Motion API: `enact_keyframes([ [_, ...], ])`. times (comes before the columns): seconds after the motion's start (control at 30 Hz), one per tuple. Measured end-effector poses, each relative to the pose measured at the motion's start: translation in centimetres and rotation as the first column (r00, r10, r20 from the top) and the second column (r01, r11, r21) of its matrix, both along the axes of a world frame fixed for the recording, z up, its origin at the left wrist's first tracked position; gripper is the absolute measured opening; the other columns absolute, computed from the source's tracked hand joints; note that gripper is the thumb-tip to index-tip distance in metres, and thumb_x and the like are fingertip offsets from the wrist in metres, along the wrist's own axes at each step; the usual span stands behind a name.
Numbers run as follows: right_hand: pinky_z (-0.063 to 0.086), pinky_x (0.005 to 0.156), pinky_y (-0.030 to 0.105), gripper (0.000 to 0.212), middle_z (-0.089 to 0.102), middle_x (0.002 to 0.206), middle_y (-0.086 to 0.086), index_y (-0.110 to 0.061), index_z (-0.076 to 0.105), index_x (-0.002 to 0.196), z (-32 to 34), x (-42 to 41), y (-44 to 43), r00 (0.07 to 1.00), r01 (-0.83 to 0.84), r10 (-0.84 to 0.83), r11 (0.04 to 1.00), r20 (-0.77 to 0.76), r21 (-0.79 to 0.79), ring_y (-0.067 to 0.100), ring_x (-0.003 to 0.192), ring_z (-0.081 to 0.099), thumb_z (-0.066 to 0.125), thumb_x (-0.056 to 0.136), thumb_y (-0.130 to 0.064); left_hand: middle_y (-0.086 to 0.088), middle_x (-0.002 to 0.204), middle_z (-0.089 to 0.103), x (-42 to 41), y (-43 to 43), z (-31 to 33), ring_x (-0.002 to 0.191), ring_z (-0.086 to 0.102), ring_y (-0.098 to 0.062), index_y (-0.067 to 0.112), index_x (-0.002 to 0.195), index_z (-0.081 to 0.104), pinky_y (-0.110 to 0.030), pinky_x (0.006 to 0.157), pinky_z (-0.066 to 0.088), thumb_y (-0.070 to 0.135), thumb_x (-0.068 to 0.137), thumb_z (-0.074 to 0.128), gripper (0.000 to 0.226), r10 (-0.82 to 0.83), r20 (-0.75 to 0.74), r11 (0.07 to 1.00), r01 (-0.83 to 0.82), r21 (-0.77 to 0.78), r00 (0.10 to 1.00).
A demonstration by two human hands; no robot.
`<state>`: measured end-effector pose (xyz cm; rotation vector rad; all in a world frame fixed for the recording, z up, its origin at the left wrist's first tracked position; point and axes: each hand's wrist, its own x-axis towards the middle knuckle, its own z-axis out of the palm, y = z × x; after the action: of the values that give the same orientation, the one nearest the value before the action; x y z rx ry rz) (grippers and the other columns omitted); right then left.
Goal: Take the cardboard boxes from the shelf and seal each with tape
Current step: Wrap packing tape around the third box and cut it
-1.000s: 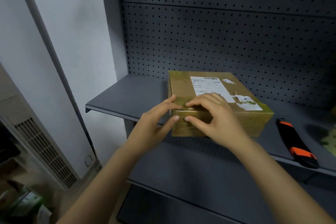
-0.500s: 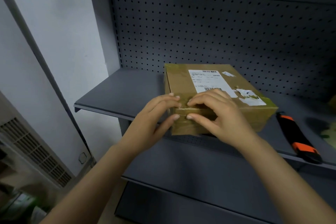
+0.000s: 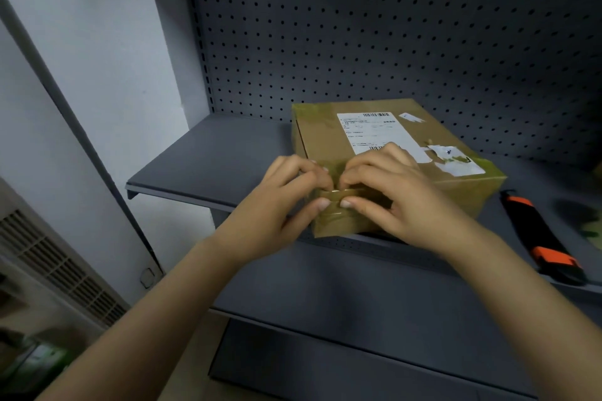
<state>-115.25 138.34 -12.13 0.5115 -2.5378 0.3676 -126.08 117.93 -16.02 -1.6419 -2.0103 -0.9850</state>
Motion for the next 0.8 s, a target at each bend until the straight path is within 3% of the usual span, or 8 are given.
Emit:
enact_keyframes([
  [0.17, 0.044, 0.084, 0.039, 0.021, 0.057, 0.104, -0.016, -0.025, 0.059, 0.102, 0.4, 0.0, 0.0, 0.999, 0.01, -0.008, 0.999, 0.037, -0.05, 0.016, 0.094, 0.047, 0.061, 0.091, -0.043, 0.0, 0.123, 0.057, -0.1, -0.1, 0.0, 0.125, 0.05, -0.018, 0.016, 0.115, 0.056, -0.026, 0.106, 0.036, 0.029, 0.098, 0.056, 0.021, -0.014, 0.032, 1.0, 0.014, 0.021, 0.999],
  [0.47, 0.037, 0.092, 0.033, 0.019, 0.052, 0.108, -0.019, -0.026, 0.062, 0.104, 0.5, -0.4, 0.1, 0.999, 0.007, -0.007, 1.0, 0.045, -0.003, 0.012, 0.095, 0.04, 0.057, 0.092, -0.04, 0.0, 0.117, 0.056, -0.5, 0.2, 0.3, 0.117, 0.051, -0.019, 0.012, 0.108, 0.061, -0.022, 0.103, 0.034, 0.027, 0.098, 0.056, 0.018, -0.024, 0.04, 1.0, 0.024, 0.008, 0.999],
  [0.57, 0.04, 0.091, 0.036, 0.018, 0.054, 0.107, -0.017, -0.025, 0.062, 0.103, 0.7, -0.4, 0.1, 0.999, 0.019, -0.018, 1.0, 0.044, -0.004, 0.014, 0.095, 0.043, 0.06, 0.092, -0.039, -0.001, 0.12, 0.057, -0.2, 0.4, 0.0, 0.122, 0.05, -0.019, 0.011, 0.109, 0.06, -0.019, 0.106, 0.032, 0.029, 0.099, 0.054, 0.022, 0.016, 0.034, 1.0, -0.016, 0.01, 0.999],
  [0.7, 0.047, 0.085, 0.04, 0.018, 0.062, 0.105, -0.011, -0.021, 0.066, 0.103, 0.1, 0.4, -0.5, 0.993, 0.089, -0.089, 0.996, -0.074, -0.001, 0.018, 0.095, 0.053, 0.069, 0.089, -0.033, -0.004, 0.122, 0.062, 0.7, 0.6, -0.3, 0.123, 0.051, -0.017, 0.008, 0.111, 0.063, -0.012, 0.109, 0.028, 0.028, 0.097, 0.055, 0.025, 0.122, -0.049, 0.991, -0.119, 0.065, 0.991],
  [0.8, 0.049, 0.082, 0.039, 0.017, 0.065, 0.103, -0.006, -0.015, 0.069, 0.102, -0.6, 1.3, -1.2, 0.973, 0.151, -0.149, 0.989, -0.179, -0.003, 0.02, 0.094, 0.056, 0.073, 0.088, -0.023, -0.004, 0.114, 0.064, 1.3, 0.5, 0.3, 0.108, 0.056, -0.018, 0.007, 0.109, 0.065, -0.018, 0.099, 0.039, 0.027, 0.096, 0.057, 0.025, 0.186, -0.163, 0.982, -0.177, 0.068, 0.969],
])
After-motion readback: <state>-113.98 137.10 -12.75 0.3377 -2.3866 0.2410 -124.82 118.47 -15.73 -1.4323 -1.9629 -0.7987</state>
